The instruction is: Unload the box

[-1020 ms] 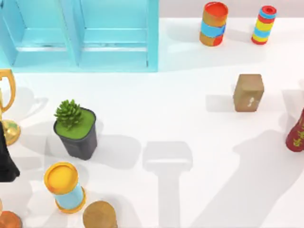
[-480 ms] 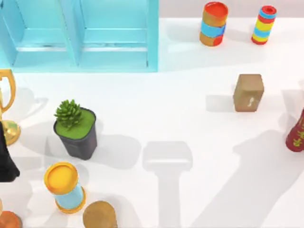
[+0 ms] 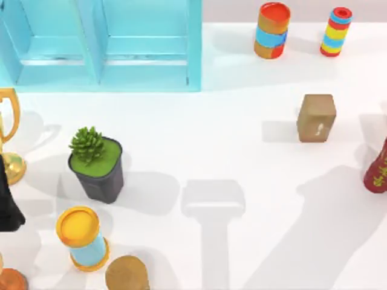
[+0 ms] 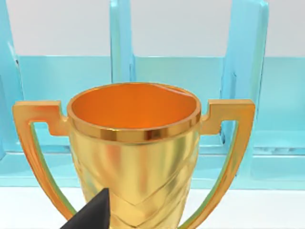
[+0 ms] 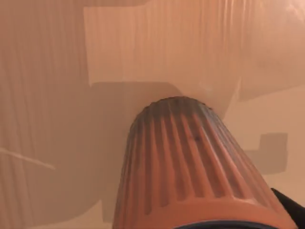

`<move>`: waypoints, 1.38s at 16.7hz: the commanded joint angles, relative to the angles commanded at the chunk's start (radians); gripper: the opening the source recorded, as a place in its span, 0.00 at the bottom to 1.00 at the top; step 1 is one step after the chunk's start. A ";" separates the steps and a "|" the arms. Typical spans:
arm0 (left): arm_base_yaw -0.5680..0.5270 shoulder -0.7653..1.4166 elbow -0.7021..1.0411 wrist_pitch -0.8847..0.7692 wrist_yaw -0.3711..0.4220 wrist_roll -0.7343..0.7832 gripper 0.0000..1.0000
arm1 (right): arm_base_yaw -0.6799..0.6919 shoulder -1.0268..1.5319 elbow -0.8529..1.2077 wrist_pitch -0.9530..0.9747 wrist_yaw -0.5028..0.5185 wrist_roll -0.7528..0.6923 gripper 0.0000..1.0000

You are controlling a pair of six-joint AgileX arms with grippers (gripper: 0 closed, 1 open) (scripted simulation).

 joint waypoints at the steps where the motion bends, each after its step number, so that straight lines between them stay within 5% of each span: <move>1: 0.000 0.000 0.000 0.000 0.000 0.000 1.00 | -0.008 -0.012 0.023 -0.015 -0.007 -0.007 0.00; 12: 0.000 0.000 0.000 0.000 0.000 0.000 1.00 | -0.047 -0.067 0.434 -0.383 -0.037 -0.026 0.00; 23: 0.000 0.000 0.000 0.000 0.000 0.000 1.00 | 0.009 -0.021 0.458 -0.486 0.002 0.014 0.00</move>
